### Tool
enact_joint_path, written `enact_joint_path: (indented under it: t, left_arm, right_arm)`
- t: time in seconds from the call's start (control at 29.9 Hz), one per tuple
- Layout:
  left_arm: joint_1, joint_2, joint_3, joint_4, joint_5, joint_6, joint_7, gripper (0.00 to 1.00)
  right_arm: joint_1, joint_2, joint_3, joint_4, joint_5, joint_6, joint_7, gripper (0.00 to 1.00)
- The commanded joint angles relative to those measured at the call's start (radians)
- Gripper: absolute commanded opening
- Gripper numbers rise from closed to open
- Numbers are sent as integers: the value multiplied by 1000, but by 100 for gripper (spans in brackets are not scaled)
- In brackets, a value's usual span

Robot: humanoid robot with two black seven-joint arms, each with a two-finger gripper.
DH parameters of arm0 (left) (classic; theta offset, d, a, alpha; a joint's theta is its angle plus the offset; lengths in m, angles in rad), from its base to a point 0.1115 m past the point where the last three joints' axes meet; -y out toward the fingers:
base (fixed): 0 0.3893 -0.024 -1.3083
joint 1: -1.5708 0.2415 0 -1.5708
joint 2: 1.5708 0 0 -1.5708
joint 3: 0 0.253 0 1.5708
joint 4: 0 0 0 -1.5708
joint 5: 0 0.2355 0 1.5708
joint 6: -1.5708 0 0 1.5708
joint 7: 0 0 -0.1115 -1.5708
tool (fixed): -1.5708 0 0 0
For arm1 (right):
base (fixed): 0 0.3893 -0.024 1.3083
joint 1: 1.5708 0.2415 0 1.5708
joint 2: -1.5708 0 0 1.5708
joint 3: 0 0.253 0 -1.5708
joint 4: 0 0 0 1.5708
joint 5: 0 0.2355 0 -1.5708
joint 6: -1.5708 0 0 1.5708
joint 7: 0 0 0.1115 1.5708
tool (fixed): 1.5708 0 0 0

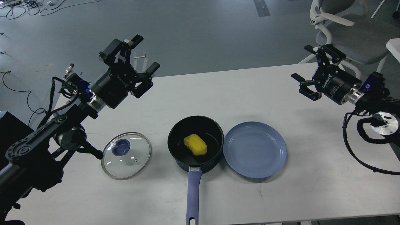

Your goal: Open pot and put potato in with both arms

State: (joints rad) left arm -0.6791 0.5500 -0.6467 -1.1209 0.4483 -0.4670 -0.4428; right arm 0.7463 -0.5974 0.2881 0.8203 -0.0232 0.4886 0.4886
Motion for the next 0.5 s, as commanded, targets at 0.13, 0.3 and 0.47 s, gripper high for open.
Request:
enact_joint_path:
  t: [0.13, 0.3, 0.47]
  left_arm:
    - [41, -32, -42, 46, 3, 2, 24, 97]
    - [55, -32, -45, 46, 3, 1, 29, 97]
    - [56, -27, -45, 46, 7, -4, 29, 97]
  right_arm:
    - [-34, 10, 2, -17, 6, 0, 0, 100]
    - [-38, 48, 5, -32, 6, 0, 0, 100]
    - [-44, 67, 0, -33, 6, 0, 0, 100]
